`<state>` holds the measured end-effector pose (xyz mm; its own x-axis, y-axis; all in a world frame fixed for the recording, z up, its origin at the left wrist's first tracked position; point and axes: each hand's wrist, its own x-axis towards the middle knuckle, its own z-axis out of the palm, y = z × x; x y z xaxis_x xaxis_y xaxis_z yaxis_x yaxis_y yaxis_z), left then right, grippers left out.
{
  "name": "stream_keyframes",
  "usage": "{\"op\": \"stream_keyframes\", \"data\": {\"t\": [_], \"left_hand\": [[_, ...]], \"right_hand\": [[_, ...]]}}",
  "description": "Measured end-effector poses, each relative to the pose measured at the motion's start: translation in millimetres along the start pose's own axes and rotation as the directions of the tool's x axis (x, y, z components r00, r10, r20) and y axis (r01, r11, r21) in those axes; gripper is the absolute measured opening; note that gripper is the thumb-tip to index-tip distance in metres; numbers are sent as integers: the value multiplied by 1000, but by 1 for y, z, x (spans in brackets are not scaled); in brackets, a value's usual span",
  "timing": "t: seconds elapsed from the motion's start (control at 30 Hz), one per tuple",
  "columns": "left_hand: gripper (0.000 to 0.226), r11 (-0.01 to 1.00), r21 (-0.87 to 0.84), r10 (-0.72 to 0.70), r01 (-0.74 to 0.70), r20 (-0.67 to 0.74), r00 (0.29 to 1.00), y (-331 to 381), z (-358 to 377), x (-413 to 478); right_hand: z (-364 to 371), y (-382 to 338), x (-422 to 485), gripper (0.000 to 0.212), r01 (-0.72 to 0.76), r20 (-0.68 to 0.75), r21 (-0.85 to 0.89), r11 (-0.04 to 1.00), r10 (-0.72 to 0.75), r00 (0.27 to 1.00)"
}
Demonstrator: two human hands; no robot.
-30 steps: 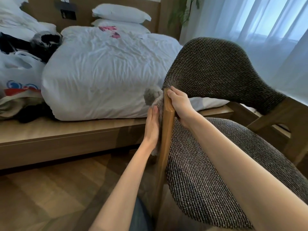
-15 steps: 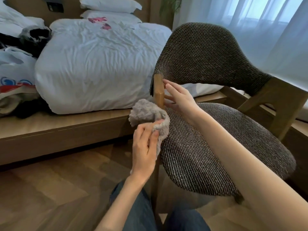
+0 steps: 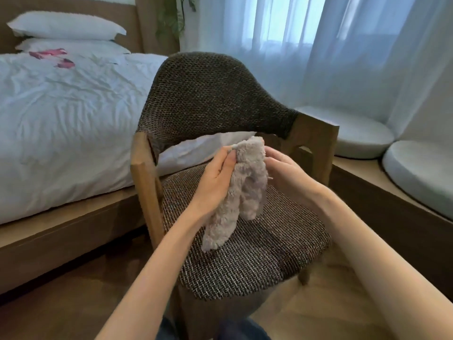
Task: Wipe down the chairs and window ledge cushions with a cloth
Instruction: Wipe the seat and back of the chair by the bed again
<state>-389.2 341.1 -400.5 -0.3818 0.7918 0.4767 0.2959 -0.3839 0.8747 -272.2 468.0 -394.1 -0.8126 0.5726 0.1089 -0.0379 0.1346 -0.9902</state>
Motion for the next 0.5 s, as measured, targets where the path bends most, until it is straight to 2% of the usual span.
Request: {"op": "stream_keyframes", "data": {"t": [0.07,0.17,0.23,0.3,0.4,0.43,0.5], "left_hand": [[23,1000,-8,-29,29,6,1000,-9,17,23],[26,996,-9,-83,83,28,996,-25,39,57],[26,992,36,-119,117,49,992,-38,52,81],[19,985,88,-151,145,65,986,-53,63,105],[27,952,242,-210,186,78,975,-83,77,133],[30,933,300,-237,202,86,968,-94,80,138],[34,893,401,-264,205,97,960,-114,84,144]], "right_hand": [[-27,4,-9,22,-22,-45,-21,1000,21,999],[-65,5,-18,36,-61,-141,-10,998,59,988],[-87,2,-18,34,-65,-215,-5,998,63,975],[-109,-7,-14,30,-51,-348,-69,996,24,937],[-145,-29,1,34,-10,-608,-227,974,-134,783],[-155,-39,7,36,3,-652,-319,948,-222,725],[-168,-55,22,29,28,-643,-538,843,-431,633]]}}
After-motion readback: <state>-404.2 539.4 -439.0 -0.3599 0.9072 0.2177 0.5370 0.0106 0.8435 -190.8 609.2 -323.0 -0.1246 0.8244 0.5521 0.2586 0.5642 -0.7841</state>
